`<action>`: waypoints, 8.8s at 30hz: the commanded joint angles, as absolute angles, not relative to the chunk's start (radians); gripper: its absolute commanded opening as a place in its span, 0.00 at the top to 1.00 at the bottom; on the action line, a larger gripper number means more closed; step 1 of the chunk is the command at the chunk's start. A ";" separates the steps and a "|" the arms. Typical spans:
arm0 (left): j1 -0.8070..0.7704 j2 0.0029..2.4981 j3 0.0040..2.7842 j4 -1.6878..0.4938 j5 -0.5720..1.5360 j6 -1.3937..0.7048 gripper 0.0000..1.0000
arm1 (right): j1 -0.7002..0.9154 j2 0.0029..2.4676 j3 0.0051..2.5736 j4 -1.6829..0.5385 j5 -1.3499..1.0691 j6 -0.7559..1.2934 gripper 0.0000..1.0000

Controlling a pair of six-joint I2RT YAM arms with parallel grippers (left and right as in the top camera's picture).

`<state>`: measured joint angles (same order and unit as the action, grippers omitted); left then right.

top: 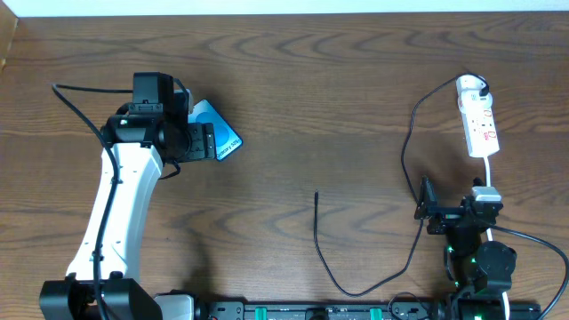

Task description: Plug charger to phone and switch on socket

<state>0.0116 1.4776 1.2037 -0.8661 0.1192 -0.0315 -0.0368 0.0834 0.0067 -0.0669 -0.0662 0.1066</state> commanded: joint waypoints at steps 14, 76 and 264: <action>0.017 1.694 1.537 -1.069 0.093 -0.231 0.15 | -0.031 0.084 0.006 -0.072 -0.059 0.108 0.01; 0.017 1.901 1.672 -1.068 0.146 -0.583 0.15 | -0.031 0.084 0.006 -0.072 -0.059 0.108 0.01; -0.006 2.323 1.801 -1.060 0.168 -0.671 0.01 | -0.031 0.084 0.006 -0.072 -0.059 0.108 0.01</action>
<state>-0.0093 2.3199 1.8244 -1.0649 0.1741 -0.6773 -0.0368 0.0845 0.0067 -0.0673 -0.0662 0.1066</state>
